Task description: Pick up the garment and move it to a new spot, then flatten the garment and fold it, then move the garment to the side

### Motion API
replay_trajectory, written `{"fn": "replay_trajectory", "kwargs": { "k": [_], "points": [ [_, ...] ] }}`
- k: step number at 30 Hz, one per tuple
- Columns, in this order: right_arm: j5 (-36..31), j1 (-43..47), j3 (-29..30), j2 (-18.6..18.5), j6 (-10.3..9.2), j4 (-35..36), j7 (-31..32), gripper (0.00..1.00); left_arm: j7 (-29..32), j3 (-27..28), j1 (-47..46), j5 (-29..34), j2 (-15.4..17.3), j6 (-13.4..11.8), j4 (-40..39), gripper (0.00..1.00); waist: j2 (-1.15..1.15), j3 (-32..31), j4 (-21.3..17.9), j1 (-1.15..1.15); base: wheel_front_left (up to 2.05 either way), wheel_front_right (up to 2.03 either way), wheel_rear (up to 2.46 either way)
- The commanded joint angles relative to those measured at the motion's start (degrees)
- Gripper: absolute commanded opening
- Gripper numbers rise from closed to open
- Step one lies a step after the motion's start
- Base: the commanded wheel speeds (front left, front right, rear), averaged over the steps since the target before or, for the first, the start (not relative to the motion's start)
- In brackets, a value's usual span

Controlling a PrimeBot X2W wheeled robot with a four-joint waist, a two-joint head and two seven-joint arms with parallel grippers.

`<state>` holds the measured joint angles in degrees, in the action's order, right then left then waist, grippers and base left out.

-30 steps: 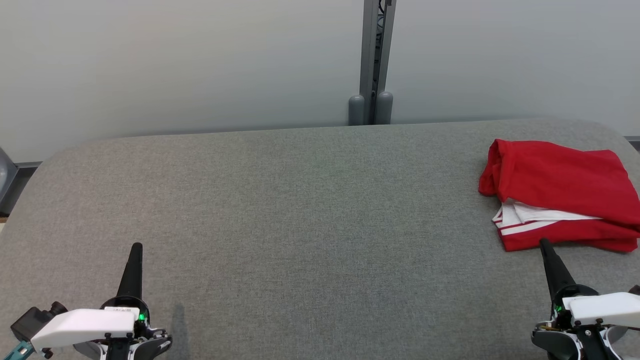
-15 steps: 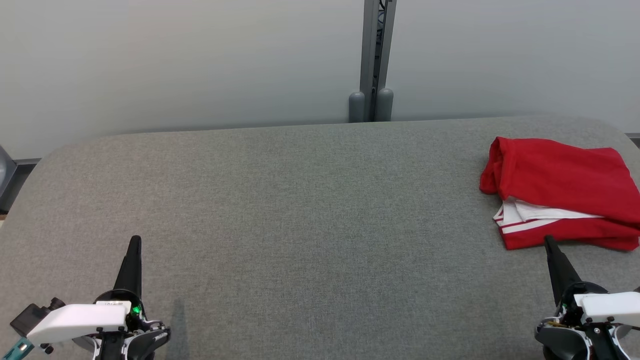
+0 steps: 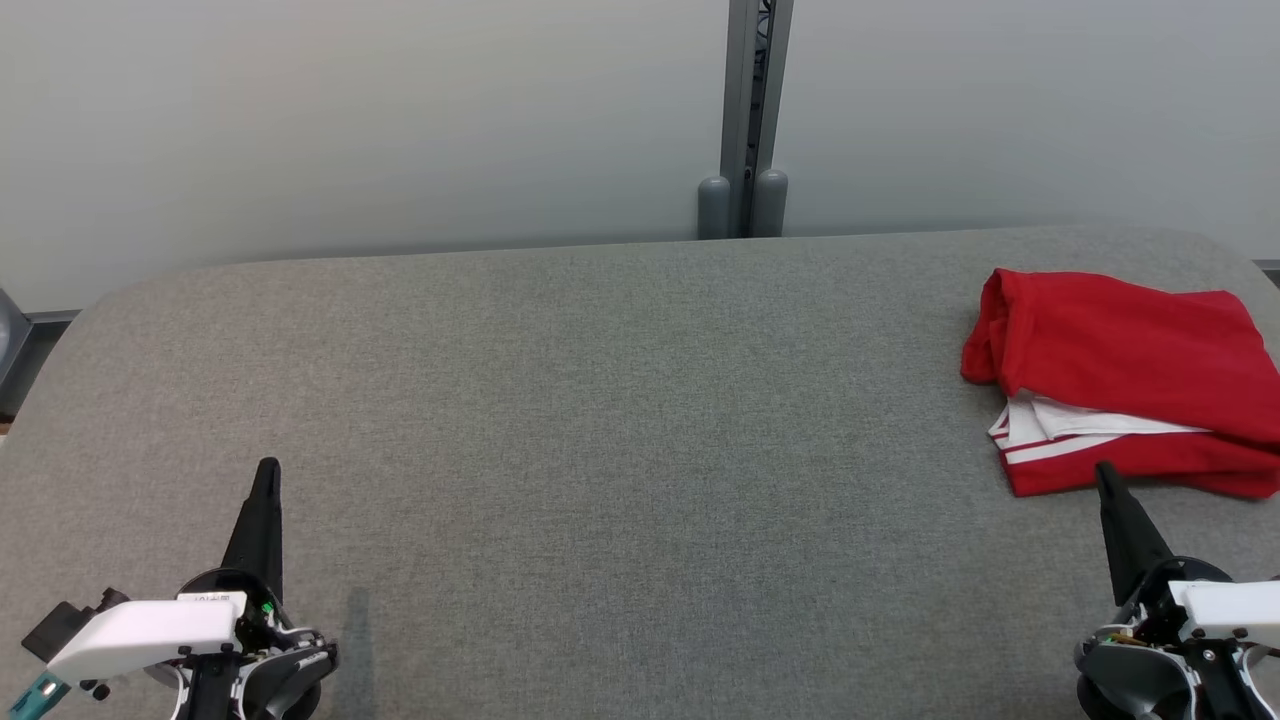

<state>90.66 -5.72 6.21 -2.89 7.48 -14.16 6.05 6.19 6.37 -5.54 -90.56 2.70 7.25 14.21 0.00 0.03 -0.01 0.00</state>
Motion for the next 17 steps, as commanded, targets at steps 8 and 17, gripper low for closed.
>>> {"fn": "replay_trajectory", "kwargs": {
  "k": [8, 17],
  "points": [
    [1.8, -0.7, 0.5, -0.1, 0.02, 0.2, 0.7, 0.00, 0.6, 0.3, -1.1, -1.9, 0.3, 0.4, -0.2, 0.00, 0.00, 0.2, 0.0, 0.00, 0.00, 0.00, 0.00],
    [1.8, -0.7, 0.5, -0.1, 0.02, 0.2, 0.7, 0.00, 0.6, 0.3, -1.1, -1.9, 0.3, 0.4, -0.2, 0.00, 0.00, 0.2, 0.0, 0.00, 0.00, 0.00, 0.00]
  ]
}}
